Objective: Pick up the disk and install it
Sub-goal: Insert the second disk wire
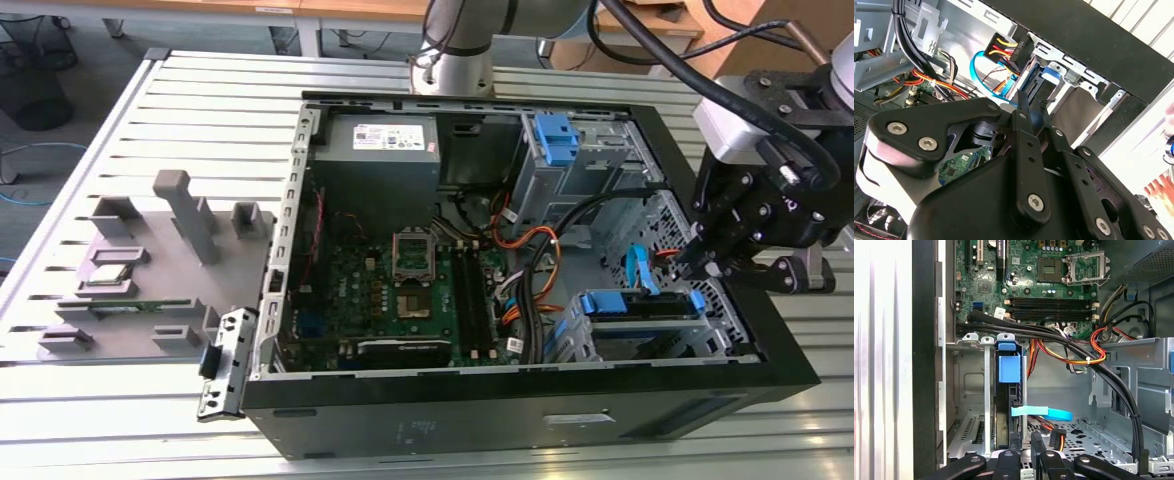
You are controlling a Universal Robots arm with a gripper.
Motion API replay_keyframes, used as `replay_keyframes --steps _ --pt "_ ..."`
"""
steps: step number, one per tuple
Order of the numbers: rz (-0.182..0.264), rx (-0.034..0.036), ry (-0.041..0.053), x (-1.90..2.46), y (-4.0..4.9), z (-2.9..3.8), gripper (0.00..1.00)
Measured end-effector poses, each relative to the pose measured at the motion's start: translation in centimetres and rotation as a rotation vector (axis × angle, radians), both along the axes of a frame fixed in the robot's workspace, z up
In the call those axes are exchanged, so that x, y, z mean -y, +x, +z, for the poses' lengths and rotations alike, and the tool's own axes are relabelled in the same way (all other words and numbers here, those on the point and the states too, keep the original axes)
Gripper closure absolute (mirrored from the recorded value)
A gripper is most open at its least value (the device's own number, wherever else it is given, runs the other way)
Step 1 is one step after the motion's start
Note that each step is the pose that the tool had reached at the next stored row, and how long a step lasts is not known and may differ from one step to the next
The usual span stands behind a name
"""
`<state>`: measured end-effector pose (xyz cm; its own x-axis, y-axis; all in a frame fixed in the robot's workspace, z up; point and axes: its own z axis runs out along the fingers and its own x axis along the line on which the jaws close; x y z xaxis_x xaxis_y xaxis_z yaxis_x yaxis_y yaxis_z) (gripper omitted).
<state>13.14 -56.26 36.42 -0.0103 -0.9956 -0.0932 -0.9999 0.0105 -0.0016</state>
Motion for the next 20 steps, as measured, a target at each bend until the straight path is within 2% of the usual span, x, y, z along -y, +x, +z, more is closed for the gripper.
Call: replay_keyframes --steps 10,20 --pt "0.000 0.0000 0.0000 0.00 0.17 0.01 0.76" --pt "0.000 -0.0003 0.0000 0.00 1.76 0.00 0.76"
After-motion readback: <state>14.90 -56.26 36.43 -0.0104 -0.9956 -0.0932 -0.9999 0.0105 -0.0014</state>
